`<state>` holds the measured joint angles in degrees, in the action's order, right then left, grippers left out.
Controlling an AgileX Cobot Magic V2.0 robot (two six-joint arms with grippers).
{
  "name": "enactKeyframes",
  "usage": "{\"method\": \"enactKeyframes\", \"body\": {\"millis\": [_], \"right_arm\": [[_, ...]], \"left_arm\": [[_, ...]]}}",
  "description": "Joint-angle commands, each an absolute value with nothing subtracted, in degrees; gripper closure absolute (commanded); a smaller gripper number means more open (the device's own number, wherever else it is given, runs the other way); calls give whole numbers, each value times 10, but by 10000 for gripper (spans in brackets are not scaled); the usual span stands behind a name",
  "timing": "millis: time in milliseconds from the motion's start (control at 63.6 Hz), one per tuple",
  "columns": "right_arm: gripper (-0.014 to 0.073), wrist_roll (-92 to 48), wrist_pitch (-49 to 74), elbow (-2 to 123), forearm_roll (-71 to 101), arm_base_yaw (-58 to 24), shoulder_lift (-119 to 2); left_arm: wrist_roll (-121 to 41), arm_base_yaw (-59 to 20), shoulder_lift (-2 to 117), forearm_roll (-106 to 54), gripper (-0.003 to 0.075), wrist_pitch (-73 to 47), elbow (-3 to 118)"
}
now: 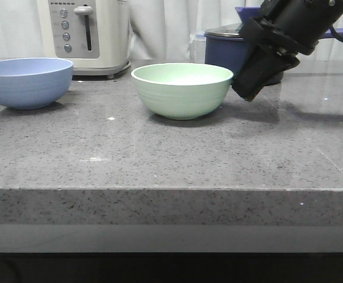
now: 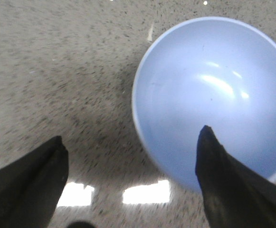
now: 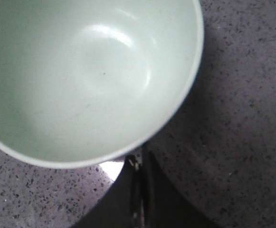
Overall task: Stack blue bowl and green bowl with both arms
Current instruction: 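Lower the left gripper into the light blue bowl and grip its rim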
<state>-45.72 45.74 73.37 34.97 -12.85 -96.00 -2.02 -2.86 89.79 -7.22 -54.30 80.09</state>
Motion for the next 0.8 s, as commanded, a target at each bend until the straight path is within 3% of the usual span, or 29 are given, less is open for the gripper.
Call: {"method": "enactKeyframes", "body": {"millis": [0, 173, 787], "right_arm": [[657, -460, 445, 747, 371, -128, -936], [657, -460, 445, 747, 371, -128, -936], [657, -460, 445, 747, 371, -128, -936]], "left_arm": [[-35, -28, 916, -109, 176, -529, 844], [-41, -28, 958, -117, 183, -524, 867], [-45, -27, 982, -126, 452, -493, 870]]}}
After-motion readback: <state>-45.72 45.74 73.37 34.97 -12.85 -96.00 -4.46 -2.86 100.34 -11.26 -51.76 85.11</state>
